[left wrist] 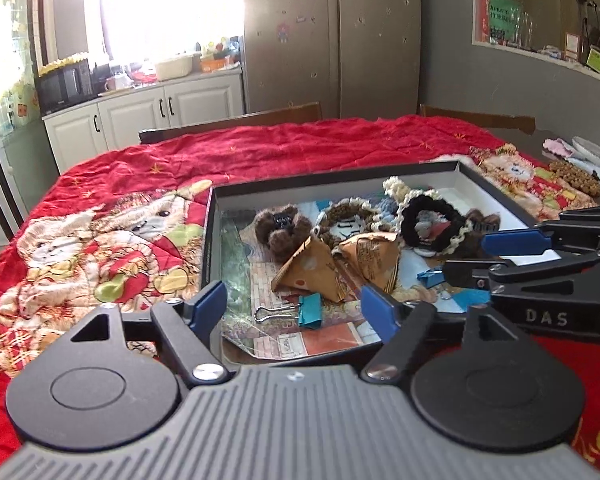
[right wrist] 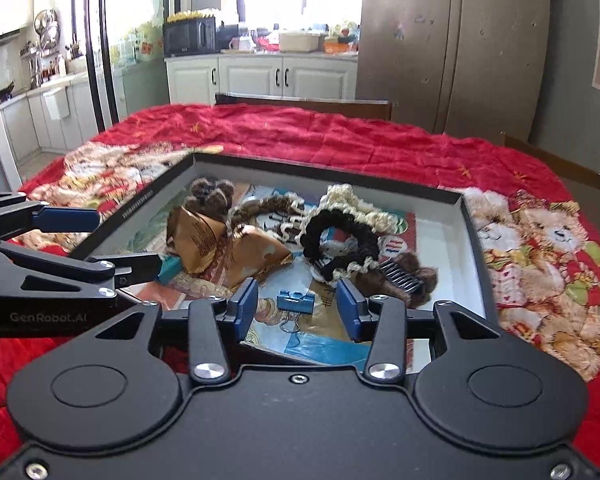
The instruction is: Organize objects
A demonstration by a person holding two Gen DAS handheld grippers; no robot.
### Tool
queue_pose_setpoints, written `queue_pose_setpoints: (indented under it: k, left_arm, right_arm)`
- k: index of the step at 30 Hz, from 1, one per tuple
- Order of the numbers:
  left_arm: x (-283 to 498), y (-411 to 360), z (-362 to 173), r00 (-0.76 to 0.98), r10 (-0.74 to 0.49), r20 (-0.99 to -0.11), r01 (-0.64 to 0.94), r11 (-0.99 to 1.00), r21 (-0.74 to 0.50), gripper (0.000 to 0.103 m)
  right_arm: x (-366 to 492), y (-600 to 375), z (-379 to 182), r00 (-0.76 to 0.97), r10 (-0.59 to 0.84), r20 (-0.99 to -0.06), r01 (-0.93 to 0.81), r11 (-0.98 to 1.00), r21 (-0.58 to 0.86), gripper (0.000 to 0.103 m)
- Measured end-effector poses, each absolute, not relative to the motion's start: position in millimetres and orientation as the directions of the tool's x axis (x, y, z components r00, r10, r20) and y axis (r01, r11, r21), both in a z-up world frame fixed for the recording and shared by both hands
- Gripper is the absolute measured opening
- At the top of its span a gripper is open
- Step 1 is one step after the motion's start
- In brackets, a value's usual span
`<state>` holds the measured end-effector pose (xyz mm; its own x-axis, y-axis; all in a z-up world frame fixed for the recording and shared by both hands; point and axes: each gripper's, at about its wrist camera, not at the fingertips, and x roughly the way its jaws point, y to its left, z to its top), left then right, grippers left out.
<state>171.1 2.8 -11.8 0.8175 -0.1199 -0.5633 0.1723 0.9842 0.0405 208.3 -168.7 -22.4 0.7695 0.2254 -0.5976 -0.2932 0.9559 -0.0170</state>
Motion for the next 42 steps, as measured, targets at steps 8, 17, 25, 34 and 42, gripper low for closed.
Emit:
queue_pose_setpoints:
  k: [8,17,25,34,42]
  left_arm:
    - [138.4,6.3,13.1,0.852,-0.105,-0.512,0.138,0.99,0.027,0.099]
    - [96.9,4.1,30.9,0.855,-0.117,-0.506,0.144,0.99,0.014,0.103]
    - [64.9,6.9,33.5,0.85,-0.11,-0.515,0.127,0.992,-0.002,0.103]
    - [43.2,-3.1,16.7,0.819,-0.118,-0.561,0.135,0.991,-0.012,0.103]
    - [30.1,-8.2,14.0,0.838,-0.101,-0.537,0.117,0.993,-0.005,0.103]
  right_arm:
    - [168.0,-185.7,9.3,0.817,0.213,-0.536,-0.256,0.967,-0.007,0.056]
    - [124.7,-203.4,33.7,0.841,0.189,-0.507,-0.223,0.975,-0.006,0.067]
    - [91.6,-209.9,38.2,0.849,0.174,-0.499,-0.213,0.977,-0.022,0.078]
    - [66.7,-205.0,20.0,0.853,0.151,-0.499,-0.203,0.978,-0.049,0.079]
    - [57.5,-208.7,4.4,0.835,0.137,-0.532,-0.188,0.981,-0.041,0.079]
